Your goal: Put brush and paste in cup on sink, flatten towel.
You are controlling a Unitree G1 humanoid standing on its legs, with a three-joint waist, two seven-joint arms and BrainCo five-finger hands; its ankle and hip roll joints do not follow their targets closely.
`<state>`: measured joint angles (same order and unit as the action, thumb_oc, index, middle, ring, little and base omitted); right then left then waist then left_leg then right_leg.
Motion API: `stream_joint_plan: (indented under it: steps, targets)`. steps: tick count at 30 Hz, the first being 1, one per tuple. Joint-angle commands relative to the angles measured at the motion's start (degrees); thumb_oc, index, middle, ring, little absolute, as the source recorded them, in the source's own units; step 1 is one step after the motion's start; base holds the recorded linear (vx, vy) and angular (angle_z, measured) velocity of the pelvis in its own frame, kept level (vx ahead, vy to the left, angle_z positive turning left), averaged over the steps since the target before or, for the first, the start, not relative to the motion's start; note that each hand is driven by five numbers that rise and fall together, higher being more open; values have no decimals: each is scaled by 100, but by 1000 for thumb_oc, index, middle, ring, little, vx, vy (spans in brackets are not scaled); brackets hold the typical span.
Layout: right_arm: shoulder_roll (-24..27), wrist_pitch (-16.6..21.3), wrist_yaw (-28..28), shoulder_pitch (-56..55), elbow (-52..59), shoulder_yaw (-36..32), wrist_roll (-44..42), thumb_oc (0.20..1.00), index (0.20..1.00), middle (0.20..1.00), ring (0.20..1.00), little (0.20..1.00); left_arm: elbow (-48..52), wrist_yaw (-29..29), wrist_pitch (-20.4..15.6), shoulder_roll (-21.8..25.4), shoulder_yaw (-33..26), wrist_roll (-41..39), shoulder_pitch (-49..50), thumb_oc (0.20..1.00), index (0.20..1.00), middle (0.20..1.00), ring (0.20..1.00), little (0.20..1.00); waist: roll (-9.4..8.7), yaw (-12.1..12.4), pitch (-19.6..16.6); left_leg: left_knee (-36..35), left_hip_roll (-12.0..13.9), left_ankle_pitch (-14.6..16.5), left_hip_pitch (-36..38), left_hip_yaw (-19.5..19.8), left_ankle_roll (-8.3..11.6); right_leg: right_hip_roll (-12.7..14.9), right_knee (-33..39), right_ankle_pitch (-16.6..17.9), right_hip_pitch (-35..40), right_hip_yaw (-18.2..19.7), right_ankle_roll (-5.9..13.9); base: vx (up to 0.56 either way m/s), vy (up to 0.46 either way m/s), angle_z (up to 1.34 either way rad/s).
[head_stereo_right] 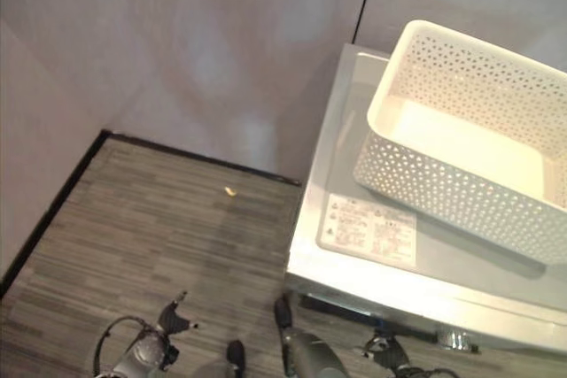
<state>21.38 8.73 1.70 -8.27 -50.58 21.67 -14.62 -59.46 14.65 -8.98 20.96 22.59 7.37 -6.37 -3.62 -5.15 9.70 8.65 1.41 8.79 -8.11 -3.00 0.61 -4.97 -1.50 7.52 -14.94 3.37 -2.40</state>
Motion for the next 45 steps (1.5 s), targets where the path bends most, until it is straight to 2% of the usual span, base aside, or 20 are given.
stream_joint_plan:
  steps: [1, 3, 5, 7, 8, 9, 10, 11, 13, 17, 27, 28, 29, 30, 33, 36, 38, 41, 43, 45]
  targets:
    - [144, 431, 150, 459, 328, -303, 152, 1000, 1000, 1000, 1000, 1000, 217, 43, -151, 157, -142, 1, 120, 1000, 1000, 1000, 1000, 1000, -76, 126, -97, -312, -282, -815, -294, 64, -26, 399, -450, -750, 288, 169, 741, -48, -65, 21]
    - [113, 425, 150, 482, 300, -288, 134, 1000, 1000, 1000, 1000, 1000, 260, 57, -143, 159, -173, -53, 139, 1000, 1000, 1000, 1000, 1000, -58, 158, -97, -384, -284, -869, -312, 116, -15, 419, -430, -753, 277, 95, 739, -47, -50, 25]
    - [37, 402, 187, 522, 159, -263, 113, 1000, 1000, 1000, 1000, 1000, 484, 64, -138, 99, -201, -255, 164, 1000, 1000, 1000, 1000, 1000, 9, 303, -52, -481, -287, -1049, -414, 332, 79, 513, -325, -768, 316, -302, 681, -79, -94, 46]
    - [27, 406, 214, 523, 149, -291, 61, 1000, 1000, 1000, 1000, 1000, 596, 49, -115, 95, -192, -290, 138, 1000, 1000, 1000, 1000, 1000, 39, 286, -25, -471, -260, -1117, -481, 296, 115, 582, -263, -759, 350, -491, 664, -91, -46, 90]
    - [26, 388, 210, 518, 164, -342, 66, 1000, 1000, 1000, 1000, 1000, 705, 18, -94, 75, -234, -308, 95, 1000, 1000, 1000, 1000, 1000, 57, 203, -5, -399, -113, -1070, -500, -225, 127, 730, -172, -748, 416, -763, 691, -95, -23, 110]
    - [25, 388, 210, 520, 164, -342, 66, 1000, 1000, 1000, 1000, 1000, 706, 17, -93, 76, -236, -308, 94, 1000, 1000, 1000, 1000, 1000, 57, 197, -16, -402, -114, -1083, -519, -221, 127, 731, -164, -736, 401, -767, 691, -71, 19, 108]
    - [41, 369, 221, 523, 180, -354, 105, 1000, 1000, 1000, 1000, 1000, 690, 10, -88, 39, -287, -313, 73, 1000, 1000, 1000, 1000, 1000, 69, 83, -13, -261, 94, -1027, -494, -939, 145, 844, -132, -735, 452, -946, 705, 3, 59, 183]
    - [36, 328, 239, 487, 200, -415, 106, 1000, 1000, 1000, 1000, 1000, 616, -14, -94, 12, -355, -328, 83, 1000, 1000, 1000, 1000, 1000, 97, -134, -52, -245, 607, -895, -201, -2197, 269, 1004, -164, -848, 550, -1358, 785, 23, 60, 209]
    - [20, 294, 283, 448, 138, -452, 70, 1000, 1000, 1000, 1000, 1000, 509, -1, -104, -1, -407, -395, 103, 1000, 1000, 1000, 1000, 1000, 169, -116, -58, -291, 552, -839, -135, -2075, 296, 999, -232, -939, 651, -1476, 776, 44, 81, 166]
    - [-49, 276, 295, 464, -215, -597, -5, 1000, 1000, 1000, 1000, 1000, 369, -60, -94, -26, -410, -380, 239, 1000, 1000, 1000, 1000, 1000, 136, -55, -195, -408, 362, -747, -60, -1770, 172, 1129, -378, -1001, 833, -1492, 796, 104, 125, 24]
    - [-283, 239, 236, 632, -331, -712, -346, 1000, 1000, 1000, 1000, 1000, 449, -179, -93, 73, -495, -432, 407, 1000, 1000, 1000, 1000, 1000, 113, 184, -380, -683, -53, -578, 219, -1520, -84, 1447, -650, -999, 1045, -1563, 1010, 105, 138, 17]
    - [-293, 241, 195, 649, -203, -746, -535, 1000, 1000, 1000, 1000, 1000, 563, -200, -85, 119, -512, -461, 418, 1000, 1000, 1000, 1000, 1000, 136, 210, -335, -620, -82, -641, 128, -1526, -162, 1489, -841, -879, 902, -1584, 977, 87, 172, 37]
    - [-310, 251, 162, 639, -179, -773, -639, 1000, 1000, 1000, 1000, 1000, 594, -207, -77, 127, -501, -461, 426, 1000, 1000, 1000, 1000, 1000, 143, 217, -339, -597, -131, -503, 188, -1434, -143, 1528, -953, -990, 933, -1546, 1037, 7, 148, 33]
    - [-319, 259, 131, 639, -170, -800, -735, 1000, 1000, 1000, 1000, 1000, 627, -237, -82, 136, -503, -461, 440, 1000, 1000, 1000, 1000, 1000, 159, 224, -315, -586, -131, -596, 149, -1471, -200, 1530, -1015, -882, 873, -1569, 982, 78, 124, 27]
    - [-327, 250, 108, 624, -306, -854, -777, 1000, 1000, 1000, 1000, 1000, 631, -310, -74, 142, -494, -437, 487, 1000, 1000, 1000, 1000, 1000, 196, 211, -311, -615, -220, -544, 252, -1395, -274, 1576, -1393, -749, 815, -1492, 1010, 68, 123, 9]
    - [-322, 258, 137, 599, -361, -895, -793, 1000, 1000, 1000, 1000, 1000, 581, -338, -57, 138, -466, -466, 472, 1000, 1000, 1000, 1000, 1000, 248, 123, -251, -660, -276, -524, 359, -1234, -330, 1433, -2076, -625, 577, -1186, 1028, 71, 103, 8]
    - [-320, 276, 128, 554, -400, -929, -867, 1000, 1000, 1000, 1000, 1000, 495, -393, -69, 134, -410, -449, 435, 1000, 1000, 1000, 1000, 1000, 287, -70, -229, -802, -298, -579, 461, -1018, -310, 884, -2200, -767, 242, -529, 943, 88, 64, 23]
    - [-323, 298, 186, 549, -463, -922, -901, 1000, 1000, 1000, 1000, 1000, 419, -398, -78, 97, -334, -406, 330, 1000, 1000, 1000, 1000, 1000, 336, -132, -144, -871, -257, -547, 585, -983, -260, 862, -1923, -888, -92, -664, 857, 121, 21, 61]
    - [-313, 298, 212, 556, -596, -963, -906, 1000, 1000, 1000, 1000, 1000, 378, -397, -80, 65, -279, -409, 265, 1000, 1000, 1000, 1000, 1000, 316, -203, -96, -890, -293, -483, 652, -927, -240, 861, -1636, -726, -359, -648, 904, 184, -17, 15]
    - [-321, 291, 275, 613, -687, -996, -886, 1000, 1000, 1000, 1000, 1000, 346, -375, -64, 38, -282, -446, 119, 1000, 1000, 1000, 1000, 1000, 254, -325, -2, -878, -378, -320, 797, -839, -190, 886, -956, -316, -661, -576, 1036, 249, -57, 17]
